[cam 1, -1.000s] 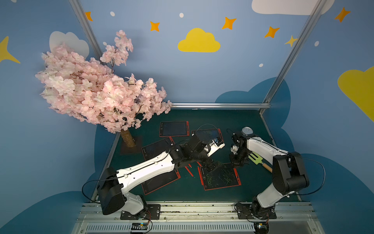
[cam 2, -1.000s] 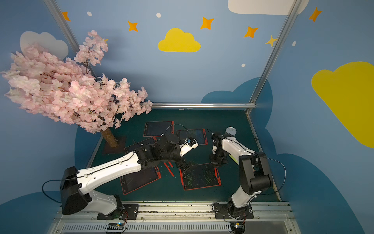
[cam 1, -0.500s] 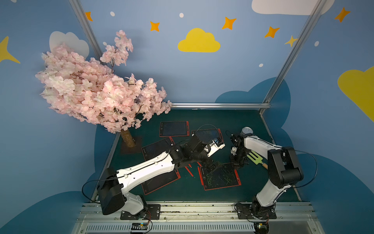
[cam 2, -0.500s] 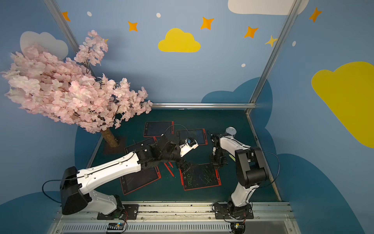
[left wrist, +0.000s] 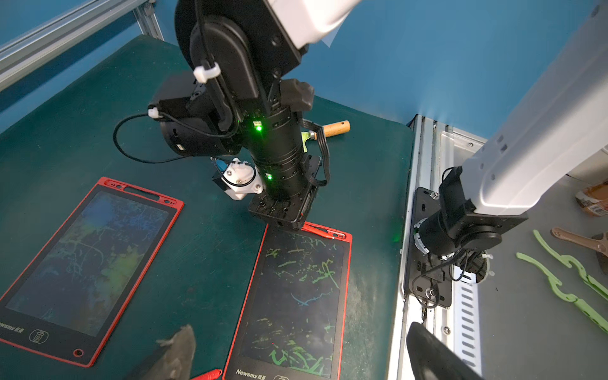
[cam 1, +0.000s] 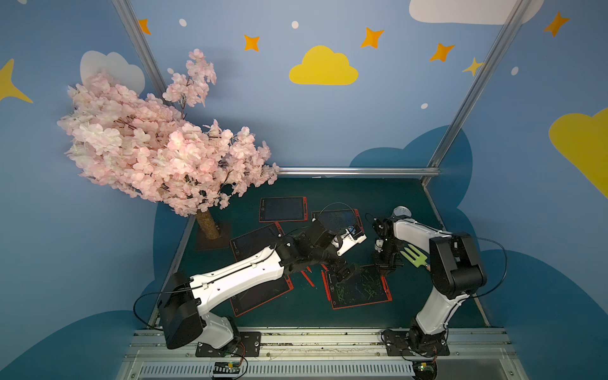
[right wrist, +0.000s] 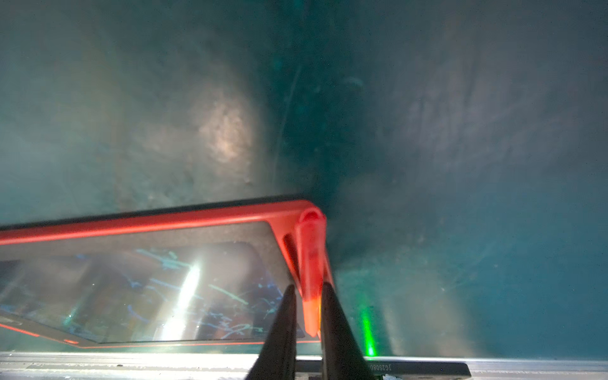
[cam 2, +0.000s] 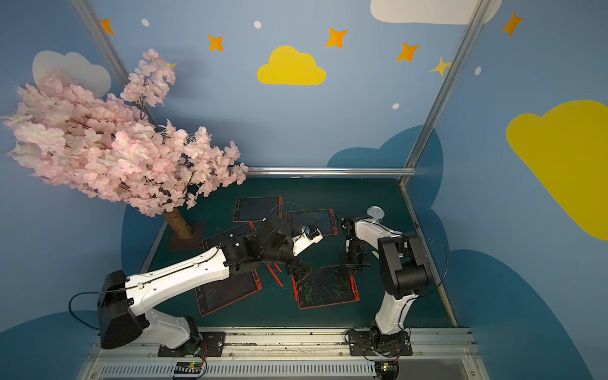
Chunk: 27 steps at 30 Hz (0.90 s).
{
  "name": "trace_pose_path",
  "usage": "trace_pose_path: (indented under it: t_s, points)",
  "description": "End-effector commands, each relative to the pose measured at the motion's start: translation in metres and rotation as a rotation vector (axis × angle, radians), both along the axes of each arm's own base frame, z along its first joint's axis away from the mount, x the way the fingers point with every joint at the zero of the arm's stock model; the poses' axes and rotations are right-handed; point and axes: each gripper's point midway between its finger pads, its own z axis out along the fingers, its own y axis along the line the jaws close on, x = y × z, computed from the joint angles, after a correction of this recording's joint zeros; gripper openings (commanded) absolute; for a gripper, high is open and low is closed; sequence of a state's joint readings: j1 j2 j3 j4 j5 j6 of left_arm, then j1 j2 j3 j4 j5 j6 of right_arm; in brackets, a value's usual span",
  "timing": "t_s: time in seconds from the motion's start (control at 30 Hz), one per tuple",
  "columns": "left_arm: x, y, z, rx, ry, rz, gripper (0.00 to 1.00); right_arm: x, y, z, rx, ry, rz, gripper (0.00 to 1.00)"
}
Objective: Place the stylus back onto the writing tablet
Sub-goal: Place the stylus on the writing tablet.
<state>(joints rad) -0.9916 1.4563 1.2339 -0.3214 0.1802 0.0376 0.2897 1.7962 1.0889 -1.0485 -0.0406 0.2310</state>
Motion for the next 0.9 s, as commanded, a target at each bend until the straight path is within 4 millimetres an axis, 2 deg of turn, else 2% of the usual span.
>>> trace_pose_path:
  t_s: [0.0, 0.2, 0.43, 0.7, 0.87]
  points:
    - [-0.006, 0.000, 0.009, -0.026, -0.014, -0.023, 0.99, 0.001, -0.001, 0.003, -0.021, 0.015, 0.002, 0.17]
    - [-0.006, 0.001, 0.010, -0.028, -0.015, -0.021, 0.99, 0.008, -0.004, 0.009, -0.051, -0.036, 0.018, 0.16]
    - [-0.006, 0.000, 0.008, -0.024, -0.007, -0.023, 0.99, 0.020, 0.004, 0.012, 0.002, -0.106, 0.049, 0.15]
    - [-0.006, -0.001, 0.006, -0.021, -0.005, -0.024, 0.99, 0.034, 0.009, 0.016, 0.039, -0.150, 0.047, 0.20]
    - [-0.005, -0.001, 0.005, -0.016, -0.004, -0.022, 0.99, 0.045, 0.007, 0.014, 0.048, -0.172, 0.012, 0.19]
